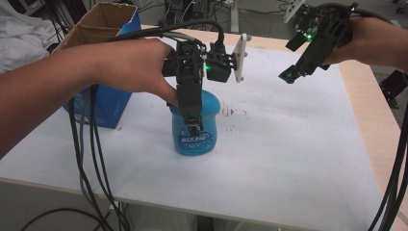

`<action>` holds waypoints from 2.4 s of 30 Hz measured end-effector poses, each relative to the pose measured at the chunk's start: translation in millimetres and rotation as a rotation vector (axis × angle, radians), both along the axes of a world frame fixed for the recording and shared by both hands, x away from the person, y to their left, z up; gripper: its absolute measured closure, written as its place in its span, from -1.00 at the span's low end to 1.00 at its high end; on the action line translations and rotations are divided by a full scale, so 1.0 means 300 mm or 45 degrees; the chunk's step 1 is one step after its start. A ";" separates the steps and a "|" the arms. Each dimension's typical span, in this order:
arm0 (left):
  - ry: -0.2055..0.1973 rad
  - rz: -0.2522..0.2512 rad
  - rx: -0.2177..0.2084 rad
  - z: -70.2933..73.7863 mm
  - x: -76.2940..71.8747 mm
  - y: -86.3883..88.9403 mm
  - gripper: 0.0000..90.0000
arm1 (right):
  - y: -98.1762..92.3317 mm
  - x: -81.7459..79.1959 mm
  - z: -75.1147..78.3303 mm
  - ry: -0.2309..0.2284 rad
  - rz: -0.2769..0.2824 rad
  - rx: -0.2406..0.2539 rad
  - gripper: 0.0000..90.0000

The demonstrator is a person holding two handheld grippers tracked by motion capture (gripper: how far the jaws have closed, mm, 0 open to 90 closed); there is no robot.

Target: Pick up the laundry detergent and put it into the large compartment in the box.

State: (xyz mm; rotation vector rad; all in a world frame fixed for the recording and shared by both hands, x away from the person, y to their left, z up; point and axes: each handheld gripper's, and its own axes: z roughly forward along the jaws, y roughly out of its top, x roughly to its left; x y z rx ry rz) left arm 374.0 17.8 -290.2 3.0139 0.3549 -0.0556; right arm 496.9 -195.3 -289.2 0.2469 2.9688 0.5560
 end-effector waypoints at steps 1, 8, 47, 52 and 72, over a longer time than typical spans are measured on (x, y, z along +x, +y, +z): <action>-0.004 0.001 -0.001 0.001 0.001 0.001 -0.75 | 0.000 0.000 0.000 -0.001 0.003 -0.001 -0.93; -0.003 -0.001 -0.006 0.001 0.001 0.003 -0.64 | -0.001 0.000 0.002 0.000 -0.002 0.000 -0.93; 0.020 -0.047 0.005 0.116 -0.017 0.036 -0.19 | 0.011 0.001 -0.004 0.008 -0.002 -0.014 -0.93; -0.002 -0.045 0.023 0.214 -0.012 0.068 -0.19 | 0.017 -0.002 -0.002 0.010 -0.002 -0.010 -0.93; -0.091 0.031 0.026 0.564 0.030 0.232 -0.18 | 0.011 0.006 -0.001 0.020 -0.008 -0.001 -0.93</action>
